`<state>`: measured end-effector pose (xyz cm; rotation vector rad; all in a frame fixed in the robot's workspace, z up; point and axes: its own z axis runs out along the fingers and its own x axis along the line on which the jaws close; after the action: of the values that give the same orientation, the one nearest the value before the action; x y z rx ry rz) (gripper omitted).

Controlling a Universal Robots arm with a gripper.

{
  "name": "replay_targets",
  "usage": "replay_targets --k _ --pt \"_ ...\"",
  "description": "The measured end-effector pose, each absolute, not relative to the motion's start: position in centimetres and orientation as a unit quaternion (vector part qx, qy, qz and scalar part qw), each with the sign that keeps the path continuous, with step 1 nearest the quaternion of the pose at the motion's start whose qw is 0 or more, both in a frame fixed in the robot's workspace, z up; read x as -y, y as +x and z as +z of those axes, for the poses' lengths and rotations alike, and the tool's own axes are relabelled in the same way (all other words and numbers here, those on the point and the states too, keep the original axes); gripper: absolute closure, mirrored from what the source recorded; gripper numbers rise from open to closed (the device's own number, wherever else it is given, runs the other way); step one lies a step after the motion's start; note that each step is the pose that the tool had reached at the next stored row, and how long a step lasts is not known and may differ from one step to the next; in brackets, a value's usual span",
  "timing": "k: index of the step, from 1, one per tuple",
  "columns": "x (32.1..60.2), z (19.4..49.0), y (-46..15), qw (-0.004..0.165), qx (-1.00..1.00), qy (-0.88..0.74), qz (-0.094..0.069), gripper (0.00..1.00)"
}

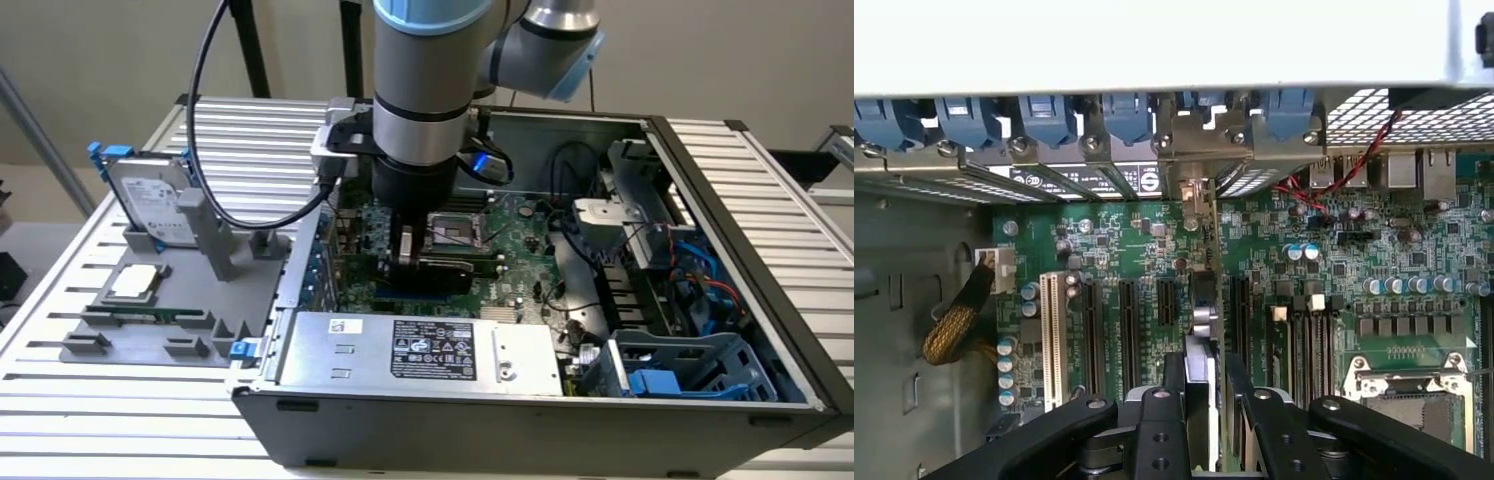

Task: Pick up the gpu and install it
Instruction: 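Press down on the gpu until it lock into place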

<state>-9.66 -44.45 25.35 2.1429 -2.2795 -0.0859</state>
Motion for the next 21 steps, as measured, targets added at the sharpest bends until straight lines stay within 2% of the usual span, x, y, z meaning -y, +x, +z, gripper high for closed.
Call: replay_targets --k 21 --pt "44.52 25.26 -9.65 0.011 0.728 0.685 -0.022 1.00"
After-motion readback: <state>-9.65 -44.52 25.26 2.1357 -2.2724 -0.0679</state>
